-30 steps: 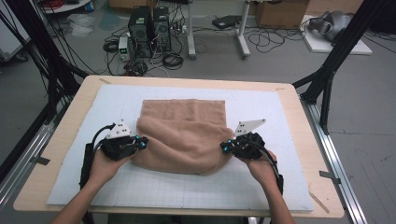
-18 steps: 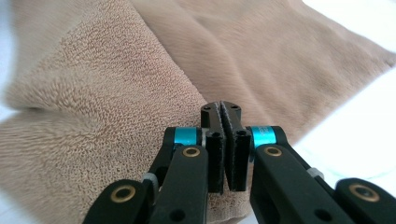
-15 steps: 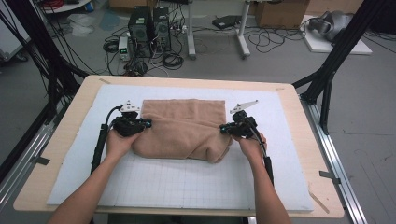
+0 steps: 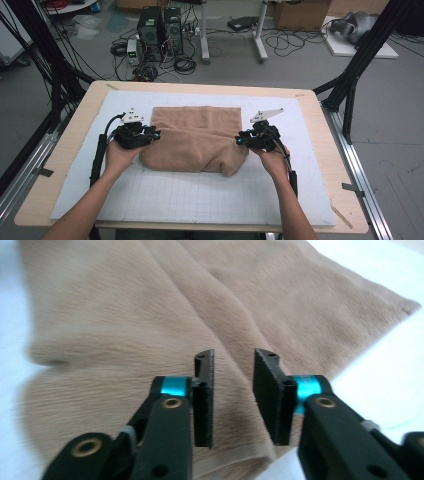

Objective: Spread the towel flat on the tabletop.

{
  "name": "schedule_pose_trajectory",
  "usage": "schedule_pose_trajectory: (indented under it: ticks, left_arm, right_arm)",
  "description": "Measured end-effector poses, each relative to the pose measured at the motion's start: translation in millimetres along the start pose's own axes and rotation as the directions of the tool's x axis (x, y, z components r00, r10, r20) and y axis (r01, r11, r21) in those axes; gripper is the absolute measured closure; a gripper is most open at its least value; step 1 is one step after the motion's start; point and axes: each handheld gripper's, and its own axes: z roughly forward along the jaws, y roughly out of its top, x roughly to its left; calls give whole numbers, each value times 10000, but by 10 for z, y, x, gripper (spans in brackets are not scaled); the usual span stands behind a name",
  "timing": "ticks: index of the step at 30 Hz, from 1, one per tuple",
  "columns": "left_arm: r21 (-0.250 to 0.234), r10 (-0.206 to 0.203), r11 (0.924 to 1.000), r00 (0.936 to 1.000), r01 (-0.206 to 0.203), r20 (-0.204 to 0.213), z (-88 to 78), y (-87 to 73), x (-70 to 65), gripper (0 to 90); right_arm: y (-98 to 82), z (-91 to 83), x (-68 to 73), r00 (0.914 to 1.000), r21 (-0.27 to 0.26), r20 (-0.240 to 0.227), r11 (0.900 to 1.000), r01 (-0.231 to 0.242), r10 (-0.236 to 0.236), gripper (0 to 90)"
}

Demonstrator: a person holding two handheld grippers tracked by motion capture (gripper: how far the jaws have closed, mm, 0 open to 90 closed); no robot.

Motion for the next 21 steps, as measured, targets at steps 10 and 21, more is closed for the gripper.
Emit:
schedule_pose_trajectory:
  ticks: [10,21]
  left_arm:
    - [-60,662,9978,9960,-660,605,-260,-101,-241,571]
    - [390,1281,9905,9877,-1320,891,-237,-364,-455,519]
  right_arm:
    - [-134,-243,346,9962,-276,-354,9966,780,-789,611]
    - [-358,-113,582,9915,-6,-936,9959,907,-903,582]
